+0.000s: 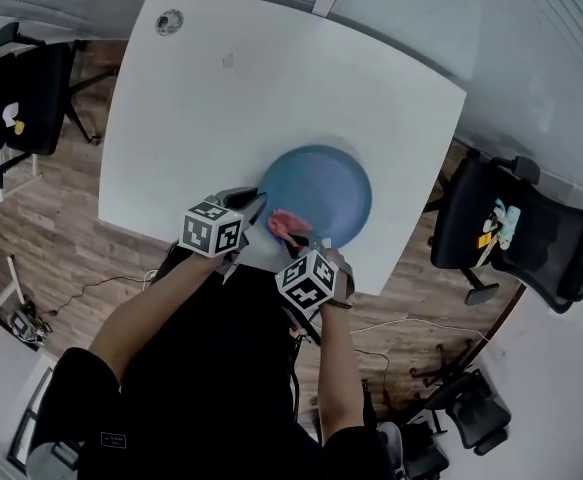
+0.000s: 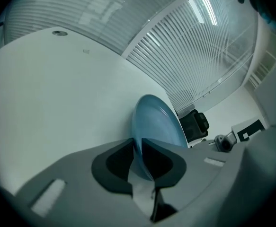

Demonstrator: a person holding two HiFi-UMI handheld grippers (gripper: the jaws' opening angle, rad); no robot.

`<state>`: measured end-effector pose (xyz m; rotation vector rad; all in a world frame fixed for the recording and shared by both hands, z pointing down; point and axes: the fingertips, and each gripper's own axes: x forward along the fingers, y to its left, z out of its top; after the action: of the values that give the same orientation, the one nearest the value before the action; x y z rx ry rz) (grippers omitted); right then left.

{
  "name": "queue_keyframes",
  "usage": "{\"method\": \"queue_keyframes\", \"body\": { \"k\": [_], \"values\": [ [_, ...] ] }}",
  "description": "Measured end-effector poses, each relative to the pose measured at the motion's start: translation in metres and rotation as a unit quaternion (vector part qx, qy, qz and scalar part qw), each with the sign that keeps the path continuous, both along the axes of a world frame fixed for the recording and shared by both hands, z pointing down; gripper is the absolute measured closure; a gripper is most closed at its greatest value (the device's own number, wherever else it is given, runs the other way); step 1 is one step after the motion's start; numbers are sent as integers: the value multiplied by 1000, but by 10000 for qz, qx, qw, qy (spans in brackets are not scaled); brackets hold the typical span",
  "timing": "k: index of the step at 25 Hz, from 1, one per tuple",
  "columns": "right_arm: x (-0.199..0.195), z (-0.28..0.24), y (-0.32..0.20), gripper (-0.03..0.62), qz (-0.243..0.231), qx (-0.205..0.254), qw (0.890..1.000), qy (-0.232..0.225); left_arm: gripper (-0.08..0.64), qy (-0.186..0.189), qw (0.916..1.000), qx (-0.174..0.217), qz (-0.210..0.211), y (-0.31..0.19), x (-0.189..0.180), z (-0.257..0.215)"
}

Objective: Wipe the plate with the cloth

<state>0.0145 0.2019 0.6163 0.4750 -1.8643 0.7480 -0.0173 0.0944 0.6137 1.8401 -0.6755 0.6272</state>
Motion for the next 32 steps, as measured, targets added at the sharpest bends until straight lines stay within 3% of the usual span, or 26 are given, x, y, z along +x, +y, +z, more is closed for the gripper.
{"method": "queue_keyframes", "body": {
  "k": [4, 10, 32],
  "values": [
    [-16, 11, 0, 569, -354, -310, 9989, -26, 520, 42, 9998, -75, -158, -2, 1, -1],
    [-35, 15, -9, 569, -454, -375, 9981, -181, 543, -43, 9999, -26, -138, -3, 1, -1],
    [-35, 10, -67, 571, 195, -443, 9976, -505, 537, -178, 9996, 107, 178, -4, 9, -3]
  ]
}}
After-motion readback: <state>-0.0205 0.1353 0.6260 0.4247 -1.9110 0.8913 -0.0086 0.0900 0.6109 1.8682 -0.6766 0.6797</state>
